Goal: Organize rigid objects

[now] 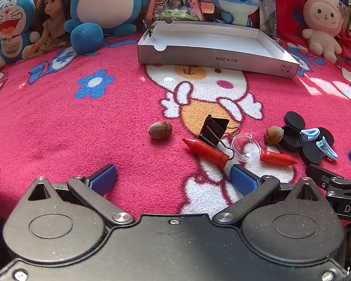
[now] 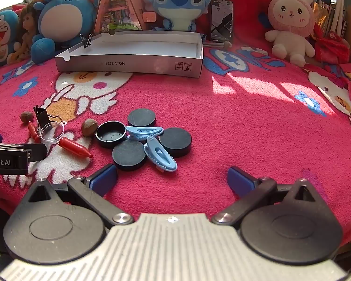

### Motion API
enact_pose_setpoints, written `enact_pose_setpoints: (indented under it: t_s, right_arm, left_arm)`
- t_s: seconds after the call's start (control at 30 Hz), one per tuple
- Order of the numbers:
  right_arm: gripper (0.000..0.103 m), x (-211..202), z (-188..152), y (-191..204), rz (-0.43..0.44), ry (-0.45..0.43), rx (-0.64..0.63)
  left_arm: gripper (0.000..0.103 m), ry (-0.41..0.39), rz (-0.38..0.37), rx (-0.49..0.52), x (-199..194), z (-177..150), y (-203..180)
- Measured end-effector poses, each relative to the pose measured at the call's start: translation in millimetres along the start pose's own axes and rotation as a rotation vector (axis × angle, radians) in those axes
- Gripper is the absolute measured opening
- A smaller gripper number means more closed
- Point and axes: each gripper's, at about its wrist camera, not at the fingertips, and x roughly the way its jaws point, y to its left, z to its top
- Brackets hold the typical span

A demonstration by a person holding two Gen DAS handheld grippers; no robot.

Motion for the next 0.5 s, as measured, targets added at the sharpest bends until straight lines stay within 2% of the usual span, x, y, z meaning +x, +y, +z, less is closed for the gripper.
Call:
enact_pose_setpoints:
  t_s: [0.5]
  right_arm:
    - [0.103,1.1,1.2,0.5,0.000,0.005,0.000]
  left_arm:
    - [0.103,-0.001,0.002,0.001,-0.2,0.0,-0.8]
